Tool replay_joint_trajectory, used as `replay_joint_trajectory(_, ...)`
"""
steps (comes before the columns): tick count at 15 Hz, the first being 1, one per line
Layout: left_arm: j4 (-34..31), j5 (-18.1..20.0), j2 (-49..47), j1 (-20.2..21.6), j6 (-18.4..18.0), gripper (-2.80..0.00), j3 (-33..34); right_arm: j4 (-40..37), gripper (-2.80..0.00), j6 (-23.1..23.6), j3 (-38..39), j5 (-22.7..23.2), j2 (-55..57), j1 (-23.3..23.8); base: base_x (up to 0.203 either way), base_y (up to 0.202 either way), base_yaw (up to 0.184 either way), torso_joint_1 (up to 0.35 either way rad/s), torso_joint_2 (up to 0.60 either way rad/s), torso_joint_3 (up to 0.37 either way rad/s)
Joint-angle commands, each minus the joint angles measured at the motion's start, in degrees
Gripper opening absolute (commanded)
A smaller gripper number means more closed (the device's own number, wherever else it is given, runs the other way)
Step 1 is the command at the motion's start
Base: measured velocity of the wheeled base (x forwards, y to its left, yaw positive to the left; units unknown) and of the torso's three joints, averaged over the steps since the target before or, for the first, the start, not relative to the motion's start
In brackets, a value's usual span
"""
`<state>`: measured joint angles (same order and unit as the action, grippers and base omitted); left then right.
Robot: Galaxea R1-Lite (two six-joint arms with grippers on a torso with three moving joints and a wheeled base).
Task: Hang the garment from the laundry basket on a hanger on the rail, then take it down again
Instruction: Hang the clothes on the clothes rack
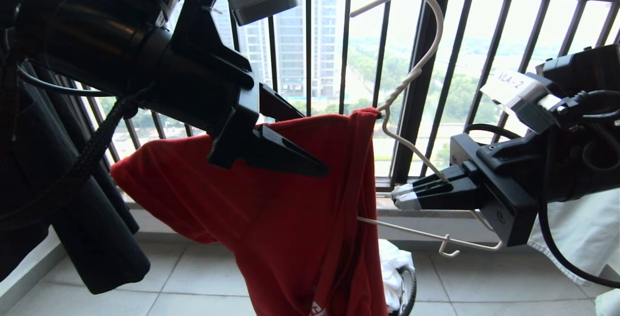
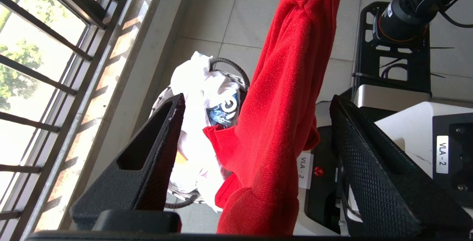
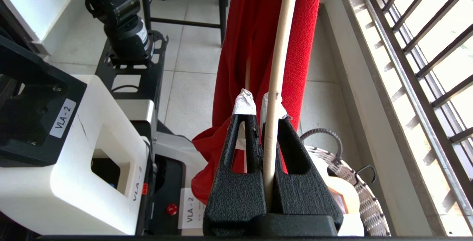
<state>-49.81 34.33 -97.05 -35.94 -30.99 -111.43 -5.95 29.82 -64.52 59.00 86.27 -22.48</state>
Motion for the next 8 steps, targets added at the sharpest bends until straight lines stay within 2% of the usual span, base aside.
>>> replay_joint_trajectory(1, -0.29, 0.21, -0.25, -0.01, -0.13, -2.80, -0.01, -0.03, -2.80, 0.15, -0.07, 0.32, 0.04, -0.02, 0.000, 0.000, 0.000, 0.000, 0.00, 0.000)
replay_joint_trajectory(8, 0.04, 0.30, -0.33, -0.01, -0.13, -2.80, 0.06, 0.15, -2.80, 0.15, -0.07, 0.32, 0.12, -0.02, 0.000, 0.000, 0.000, 0.000, 0.00, 0.000)
